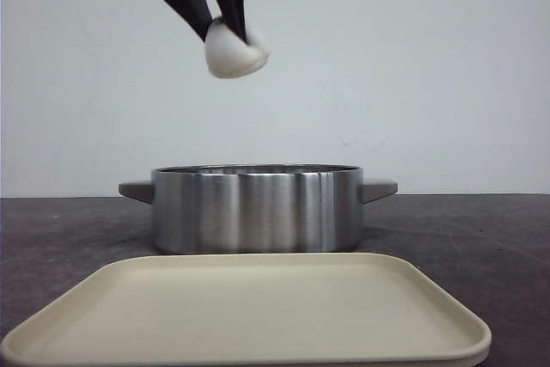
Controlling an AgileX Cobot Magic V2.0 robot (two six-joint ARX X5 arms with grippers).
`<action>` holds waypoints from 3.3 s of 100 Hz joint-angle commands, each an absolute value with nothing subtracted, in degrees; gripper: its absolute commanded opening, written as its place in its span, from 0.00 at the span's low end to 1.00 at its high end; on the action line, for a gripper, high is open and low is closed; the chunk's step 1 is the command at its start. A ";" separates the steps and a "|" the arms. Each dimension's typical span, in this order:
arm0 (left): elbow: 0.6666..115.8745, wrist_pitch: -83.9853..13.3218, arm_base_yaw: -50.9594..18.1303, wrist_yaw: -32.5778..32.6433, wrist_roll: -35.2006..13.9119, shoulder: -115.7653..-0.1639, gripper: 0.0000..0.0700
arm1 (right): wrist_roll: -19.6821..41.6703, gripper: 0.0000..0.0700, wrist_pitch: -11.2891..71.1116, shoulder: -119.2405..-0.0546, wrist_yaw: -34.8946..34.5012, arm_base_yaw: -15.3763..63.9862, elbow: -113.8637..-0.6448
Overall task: Steam buns
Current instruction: 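Lift the bun with the left gripper and carry it over the pot, then lower the bun into the pot beside the others and open the left gripper, then raise the left gripper out of the pot and away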
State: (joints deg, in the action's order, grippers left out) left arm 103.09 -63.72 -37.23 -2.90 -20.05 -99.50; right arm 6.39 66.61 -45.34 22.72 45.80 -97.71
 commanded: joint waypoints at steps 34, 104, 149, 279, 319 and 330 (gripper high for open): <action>115.18 -70.59 -34.79 -2.94 -17.50 -116.49 0.00 | 6.87 0.00 66.52 -45.58 22.79 46.37 -98.56; 115.15 -70.37 -32.86 -2.96 -18.65 -125.51 0.00 | 7.55 0.00 68.27 -45.58 22.83 46.37 -98.56; 115.15 -69.47 -31.83 -2.92 -19.73 -128.40 0.00 | 7.55 0.00 68.31 -45.58 23.00 46.37 -98.56; 125.71 -75.24 -31.73 -2.46 -19.92 -128.92 1.00 | 7.51 0.00 69.52 -45.58 24.45 46.37 -98.56; 161.42 -83.94 -31.75 -2.55 -14.59 -128.33 0.10 | 5.93 0.00 68.75 -45.58 27.77 46.39 -98.54; 172.09 -83.99 -31.90 -2.33 -14.31 -126.80 0.00 | 5.91 0.00 67.02 -45.56 28.34 46.39 -98.10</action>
